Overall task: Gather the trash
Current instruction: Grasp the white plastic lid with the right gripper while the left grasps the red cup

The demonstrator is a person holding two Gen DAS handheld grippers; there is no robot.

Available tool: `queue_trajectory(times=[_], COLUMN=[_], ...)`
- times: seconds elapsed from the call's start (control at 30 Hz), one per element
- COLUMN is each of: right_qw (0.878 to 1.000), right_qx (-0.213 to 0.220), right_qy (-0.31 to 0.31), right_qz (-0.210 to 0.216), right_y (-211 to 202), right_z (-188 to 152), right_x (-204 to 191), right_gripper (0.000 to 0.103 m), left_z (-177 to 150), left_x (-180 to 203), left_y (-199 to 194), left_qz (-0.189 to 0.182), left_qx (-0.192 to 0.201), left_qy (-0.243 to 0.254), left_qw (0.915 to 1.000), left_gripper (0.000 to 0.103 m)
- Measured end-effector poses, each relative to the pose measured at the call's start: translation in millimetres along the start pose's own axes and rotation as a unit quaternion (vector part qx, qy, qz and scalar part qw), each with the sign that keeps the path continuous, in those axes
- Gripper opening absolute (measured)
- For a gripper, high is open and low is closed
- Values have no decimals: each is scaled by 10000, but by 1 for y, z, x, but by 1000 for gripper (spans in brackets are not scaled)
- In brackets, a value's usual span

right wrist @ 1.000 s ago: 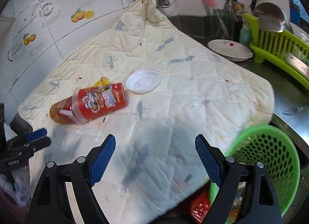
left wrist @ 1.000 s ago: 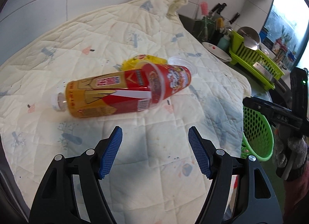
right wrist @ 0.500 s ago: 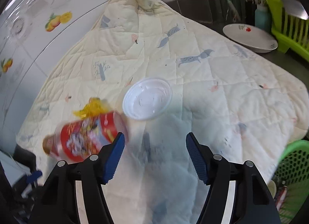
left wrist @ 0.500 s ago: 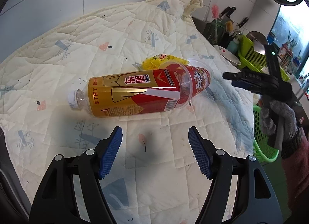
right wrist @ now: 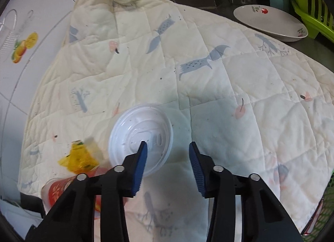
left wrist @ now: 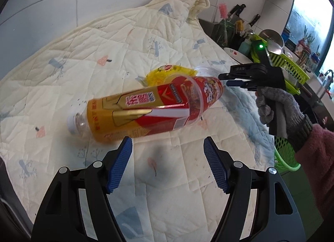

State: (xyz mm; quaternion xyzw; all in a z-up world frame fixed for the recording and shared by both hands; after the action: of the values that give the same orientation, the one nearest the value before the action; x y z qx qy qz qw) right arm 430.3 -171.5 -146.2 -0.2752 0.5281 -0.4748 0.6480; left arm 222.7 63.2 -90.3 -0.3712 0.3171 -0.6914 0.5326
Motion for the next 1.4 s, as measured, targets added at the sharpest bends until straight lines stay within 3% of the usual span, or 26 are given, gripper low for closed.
queue_trajectory(times=[0.33, 0.63, 0.93, 1.1, 1.4], right_qw=[10000, 9995, 9986, 9984, 9979], right_qx=[-58, 218, 411, 468, 572], right_qy=[-9, -192, -334, -304, -293], right_qz=[1, -82, -90, -77, -37], right_y=[12, -7, -33, -42, -61], right_z=[7, 3, 0, -4, -16], right_x=[-2, -1, -1, 5, 17], right_gripper=[9, 6, 6, 6, 6], left_z=[44, 74, 77, 78, 75], left_x=[30, 44, 44, 50, 63], left_y=[16, 39, 51, 53, 65], left_qz=[20, -47, -344, -341, -481], left_qx=[-82, -263, -442, -449, -573], left_qy=[691, 1071, 712, 686, 536], left_qw=[9976, 9939, 9959, 9960, 9958], left_gripper=[83, 86, 47, 45, 29])
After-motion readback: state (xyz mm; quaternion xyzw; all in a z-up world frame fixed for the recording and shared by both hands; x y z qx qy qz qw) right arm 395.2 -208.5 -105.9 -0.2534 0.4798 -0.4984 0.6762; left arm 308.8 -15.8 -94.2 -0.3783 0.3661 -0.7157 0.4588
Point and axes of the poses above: each gripper's, at about its wrist camera, not at the fingertips, and y roughly the way its jaws point, x to its right, z to its top, the point moved 6 cm from there along y, roughly the way its jaws point, and after that the axes turned 11 degrees about -x, right-handed, at the moved point
